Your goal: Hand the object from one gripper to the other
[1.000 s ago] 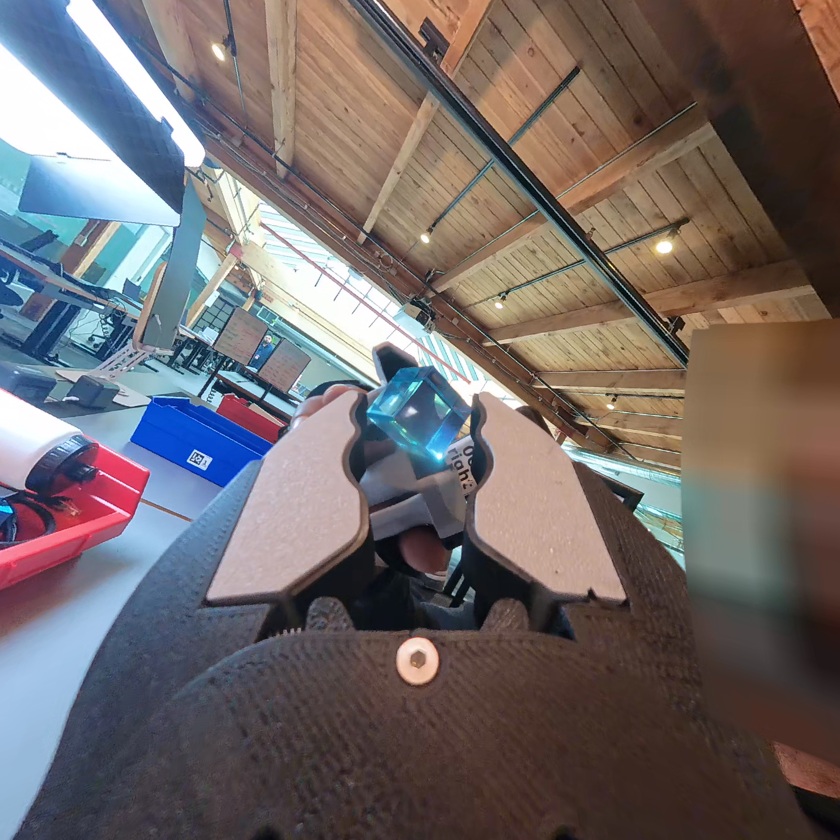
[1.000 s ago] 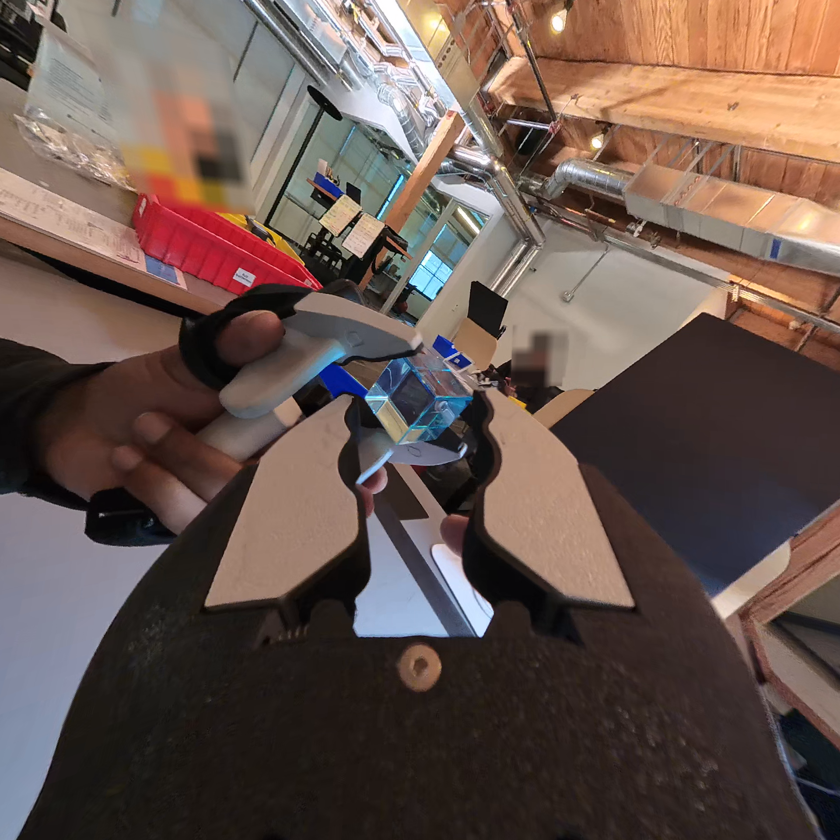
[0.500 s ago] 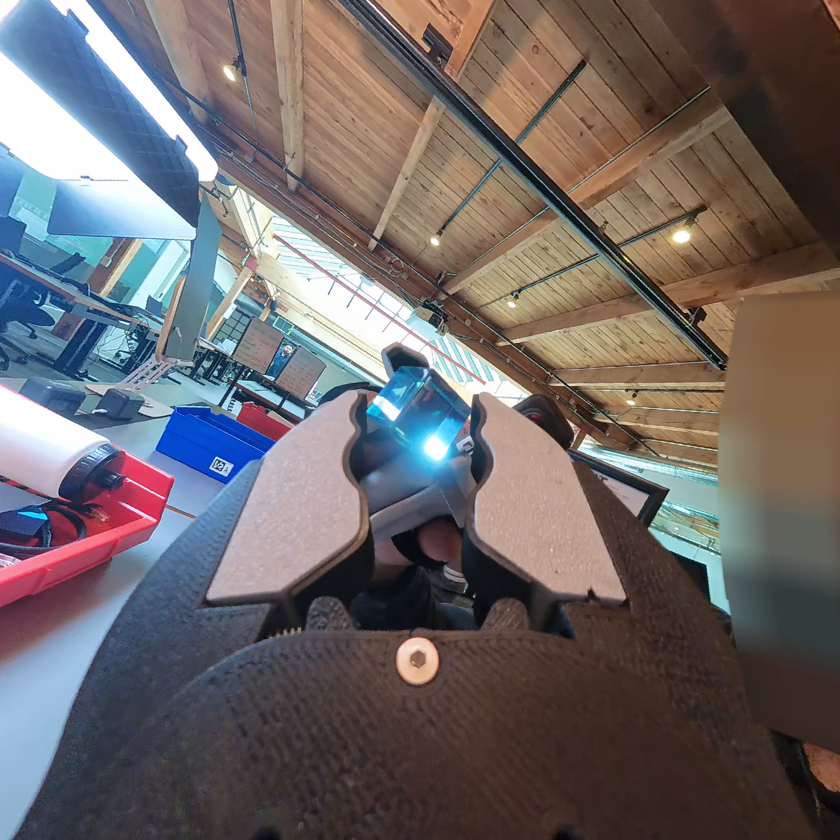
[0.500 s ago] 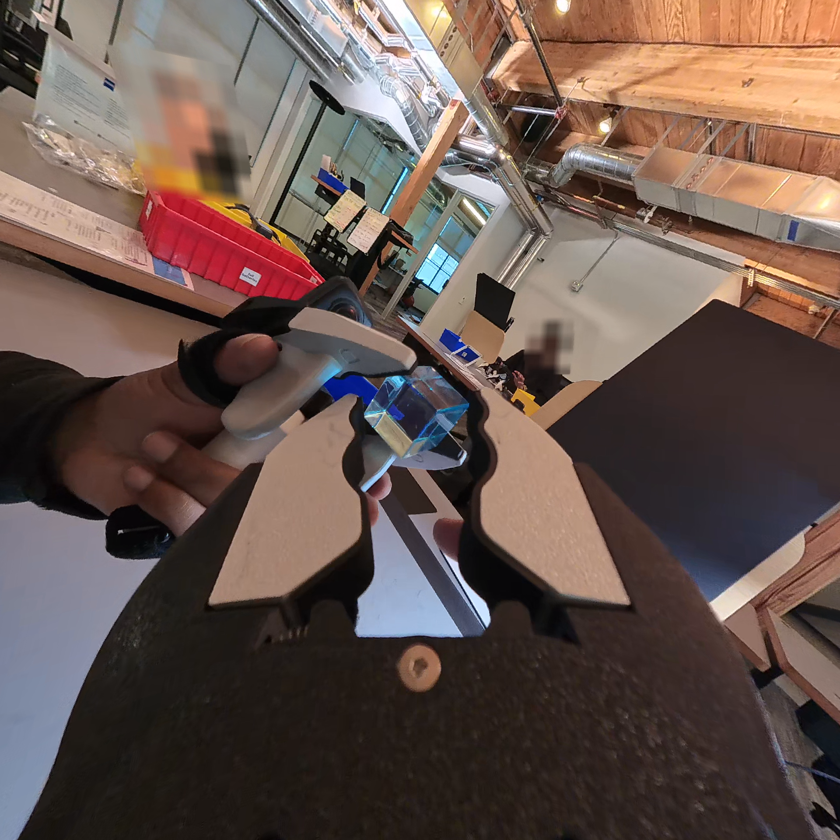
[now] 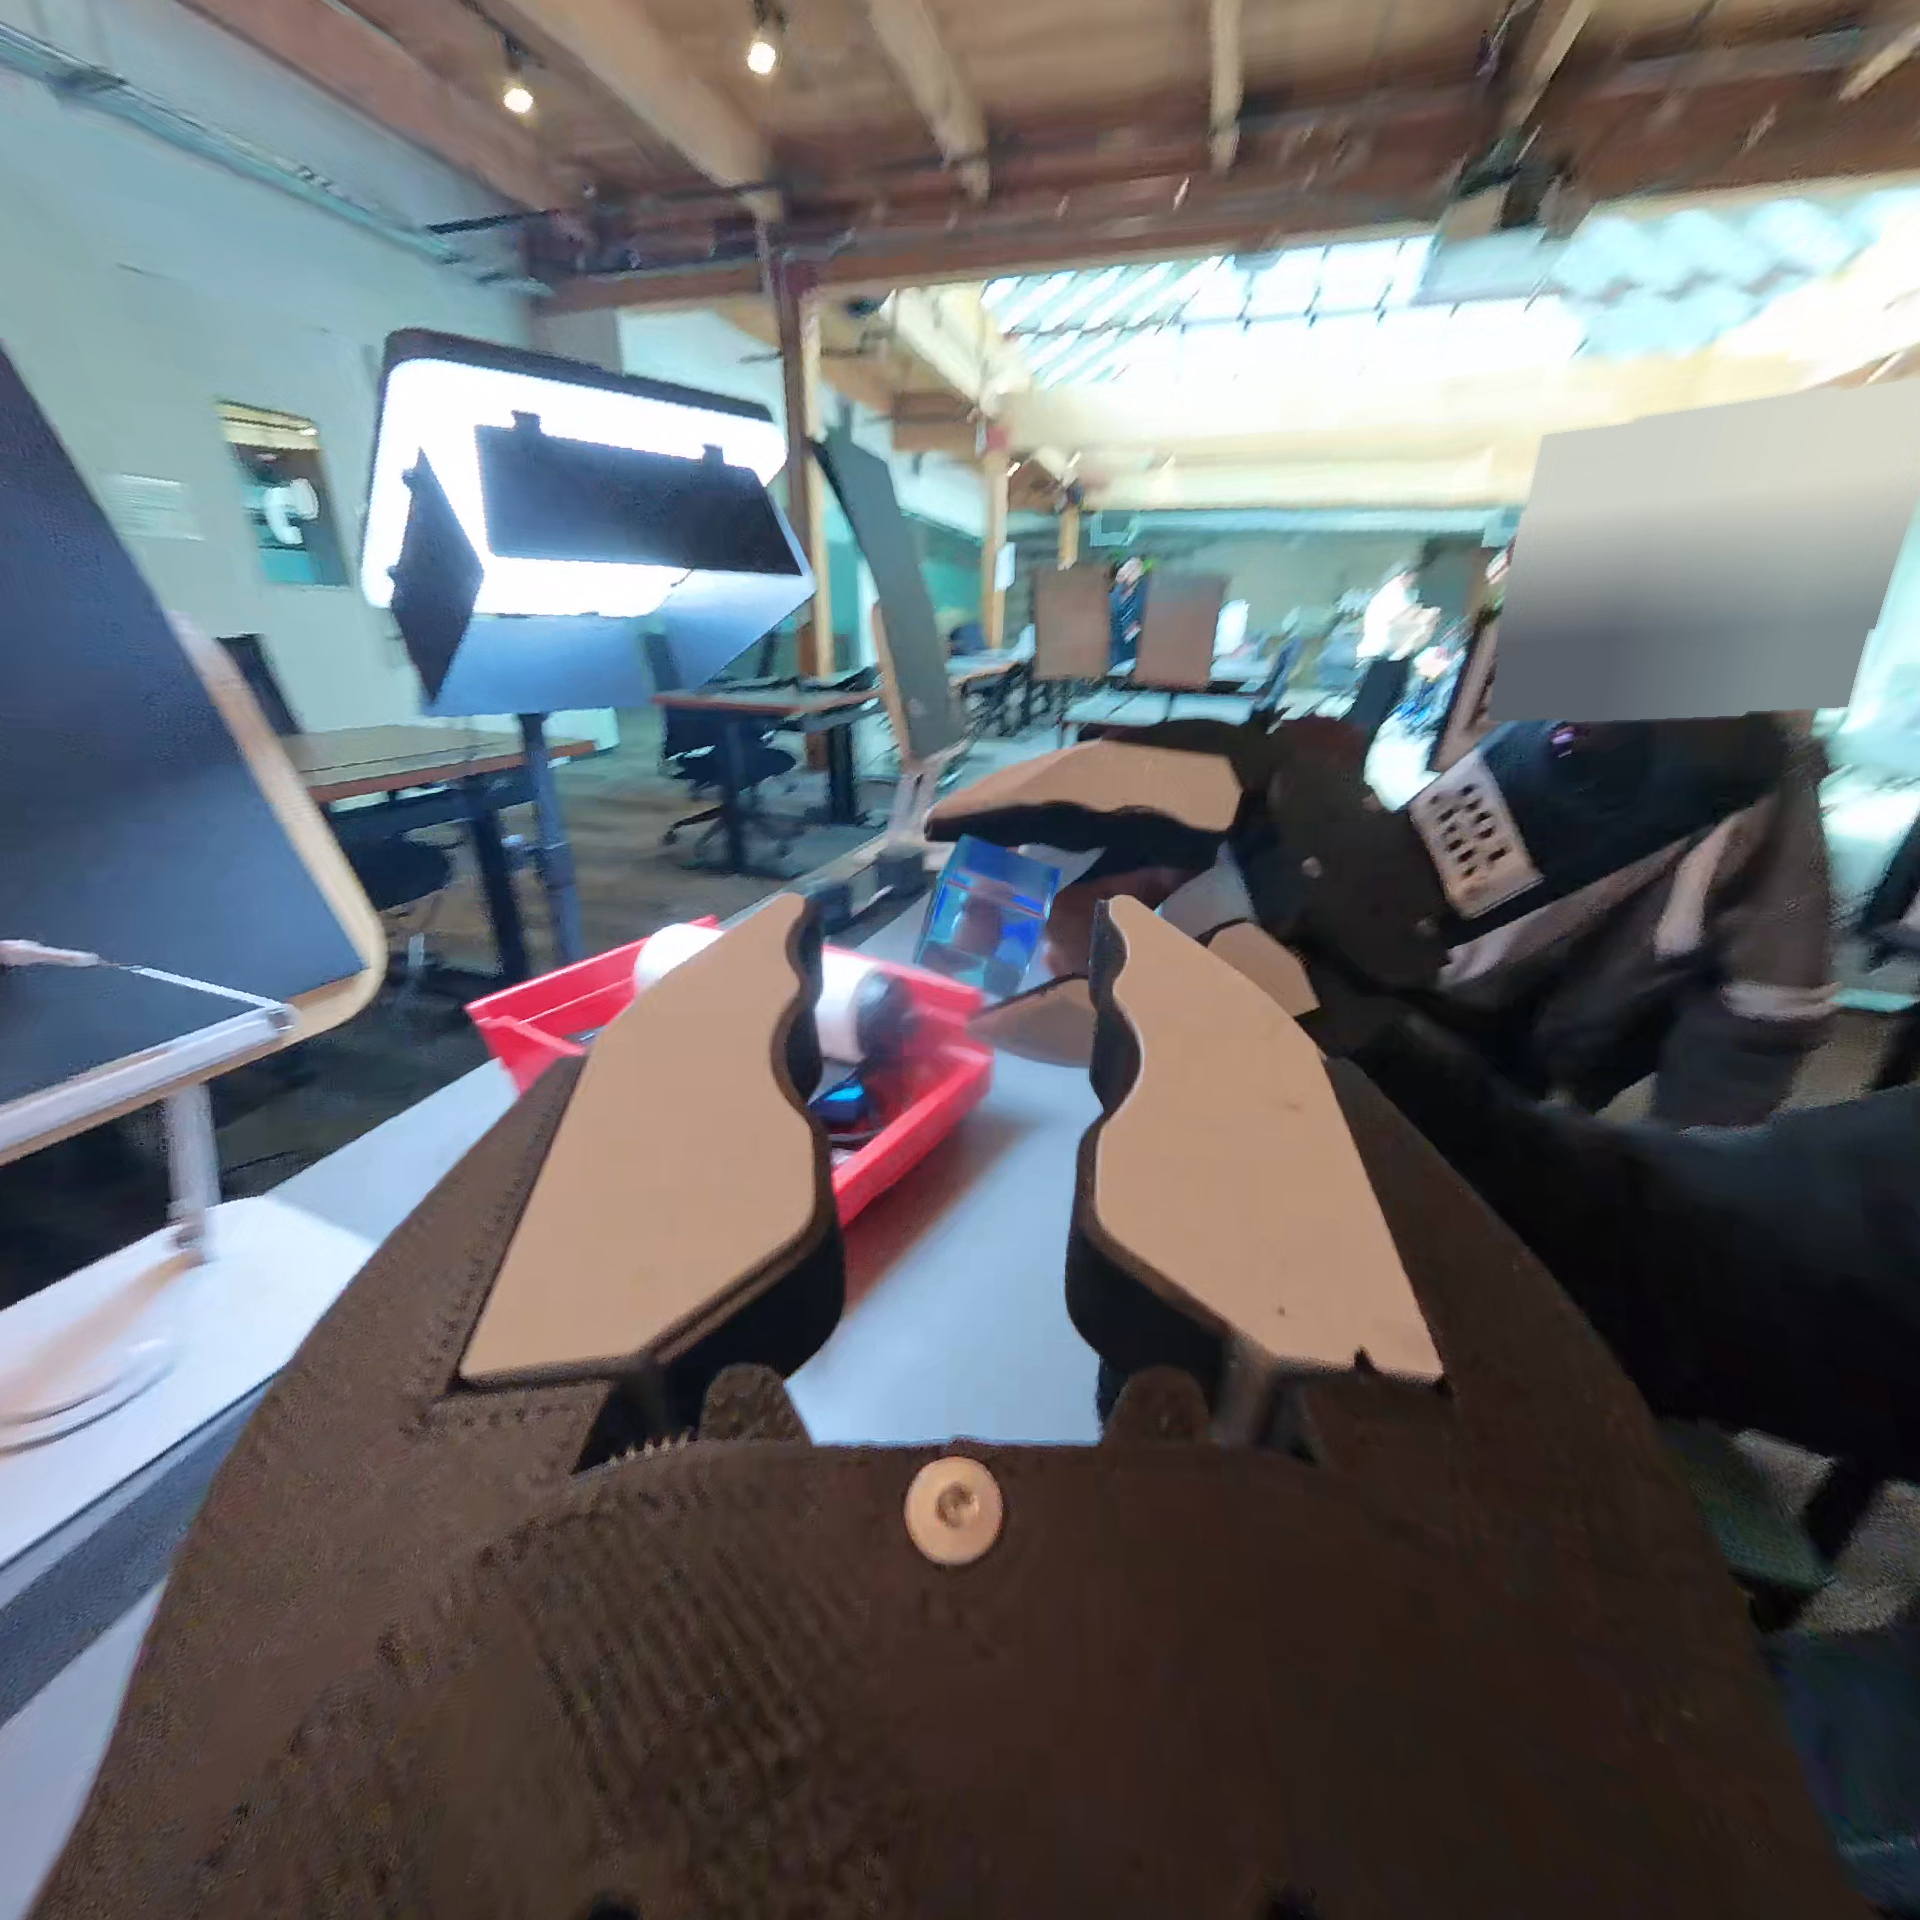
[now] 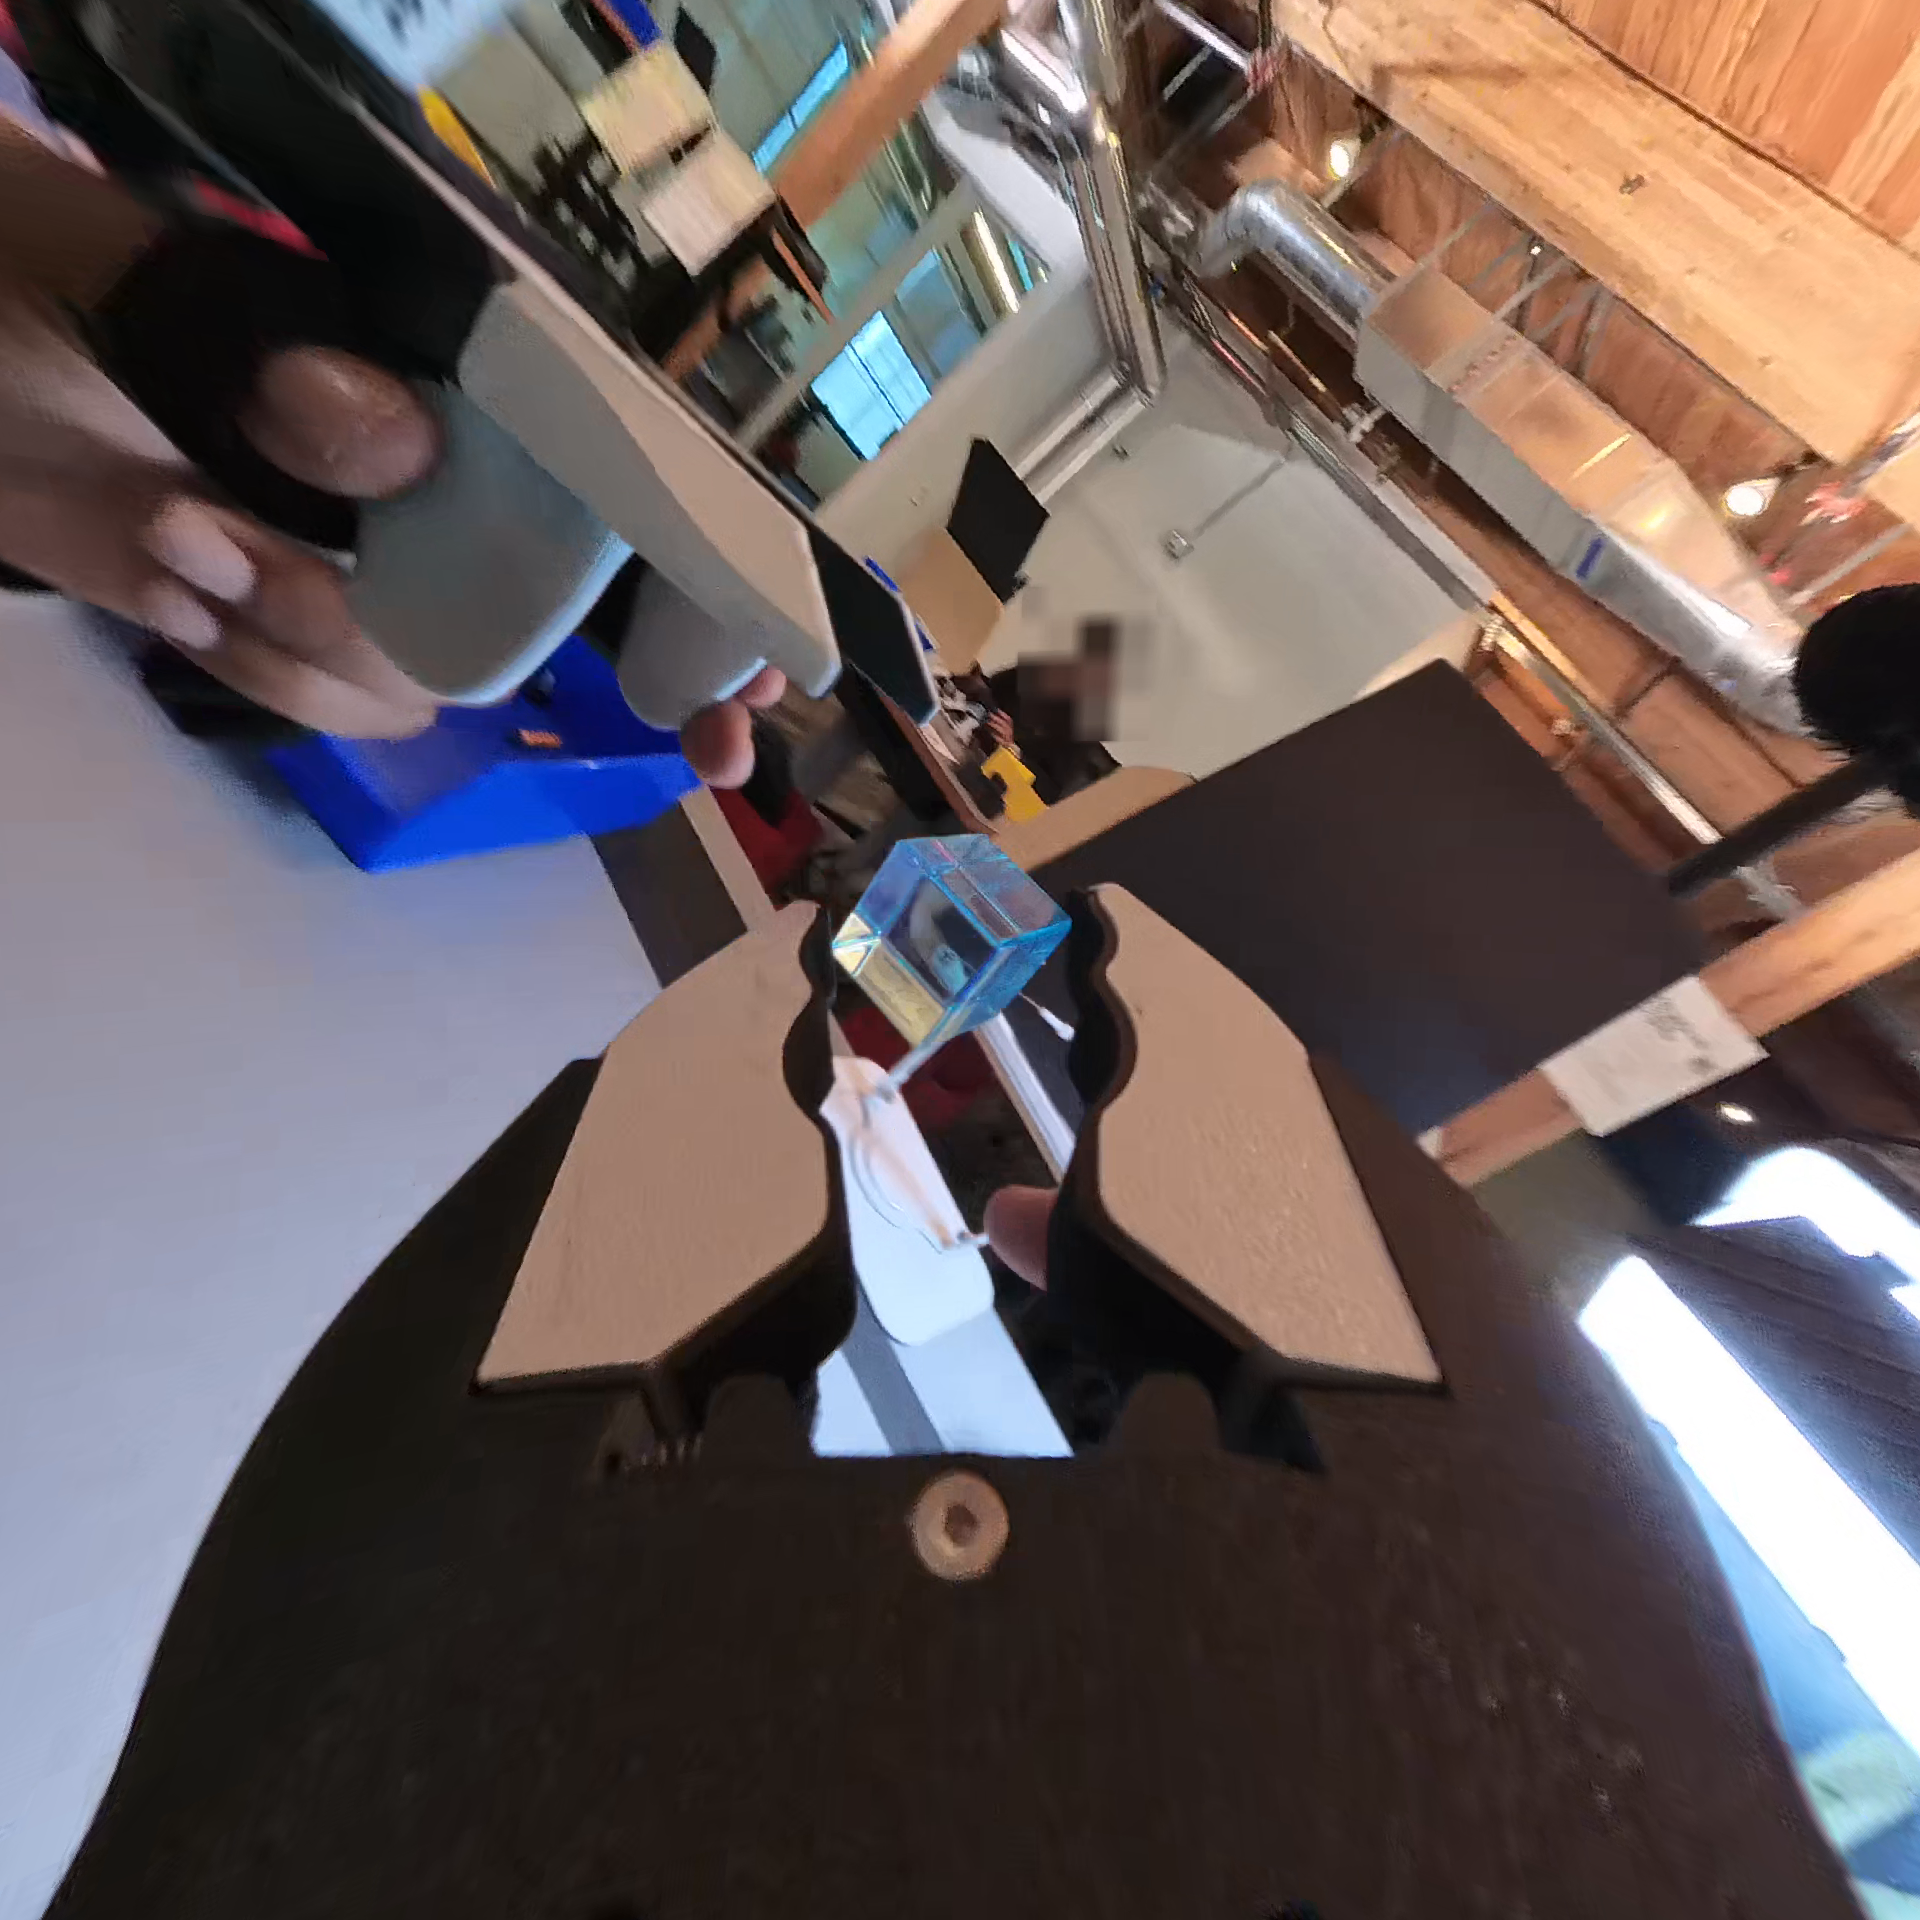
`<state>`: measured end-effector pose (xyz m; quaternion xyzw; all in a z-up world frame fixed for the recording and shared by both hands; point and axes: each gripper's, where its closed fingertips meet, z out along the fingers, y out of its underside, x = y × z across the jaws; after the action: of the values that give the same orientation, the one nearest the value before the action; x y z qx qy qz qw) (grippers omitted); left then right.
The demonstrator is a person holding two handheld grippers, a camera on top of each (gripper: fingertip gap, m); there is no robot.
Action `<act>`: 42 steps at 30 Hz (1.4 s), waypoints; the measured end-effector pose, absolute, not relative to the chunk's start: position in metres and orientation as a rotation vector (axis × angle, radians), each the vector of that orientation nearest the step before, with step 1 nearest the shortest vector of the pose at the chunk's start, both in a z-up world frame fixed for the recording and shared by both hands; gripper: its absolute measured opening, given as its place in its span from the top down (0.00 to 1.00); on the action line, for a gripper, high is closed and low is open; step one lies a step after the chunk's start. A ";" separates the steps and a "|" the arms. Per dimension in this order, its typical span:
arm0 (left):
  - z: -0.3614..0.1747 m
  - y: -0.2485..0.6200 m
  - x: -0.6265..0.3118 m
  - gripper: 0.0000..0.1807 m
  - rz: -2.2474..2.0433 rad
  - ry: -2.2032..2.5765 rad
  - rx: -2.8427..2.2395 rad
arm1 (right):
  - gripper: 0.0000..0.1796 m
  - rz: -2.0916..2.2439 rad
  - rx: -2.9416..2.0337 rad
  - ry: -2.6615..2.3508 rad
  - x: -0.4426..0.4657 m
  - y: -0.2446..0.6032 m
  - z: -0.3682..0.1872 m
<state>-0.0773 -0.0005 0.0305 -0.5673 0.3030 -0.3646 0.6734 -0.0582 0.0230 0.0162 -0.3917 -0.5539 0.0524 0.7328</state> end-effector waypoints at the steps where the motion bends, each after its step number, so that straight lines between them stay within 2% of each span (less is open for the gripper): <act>1: 0.027 0.002 -0.076 0.73 -0.768 0.686 -1.298 | 0.76 0.069 -0.861 -1.220 -0.059 0.026 0.014; 9: -0.006 0.021 -0.061 0.70 -0.534 0.700 -1.445 | 0.76 -0.199 -0.778 -1.268 -0.077 0.031 -0.009; 14: -0.014 0.026 -0.061 0.72 -0.473 0.702 -1.479 | 0.76 -0.293 -0.736 -1.289 -0.081 0.032 -0.016; 23: -0.001 0.022 -0.070 0.77 -0.636 0.679 -1.443 | 0.76 -0.241 -0.709 -1.257 -0.075 0.029 -0.007; 30: 0.003 0.015 -0.069 0.75 -0.646 0.738 -1.406 | 0.76 -0.195 -0.699 -1.257 -0.076 0.024 -0.005; 36: -0.009 0.011 -0.058 0.70 -0.579 0.836 -1.444 | 0.76 -0.205 -0.686 -1.280 -0.080 0.020 -0.010; 42: -0.017 0.015 -0.059 0.71 -0.485 0.872 -1.465 | 0.76 -0.209 -0.669 -1.298 -0.083 0.016 -0.013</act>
<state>-0.0588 0.0147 -0.0174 -0.6404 0.3812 -0.2121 0.6322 -0.0831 0.0165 -0.0125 -0.3051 -0.5918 -0.0955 0.7400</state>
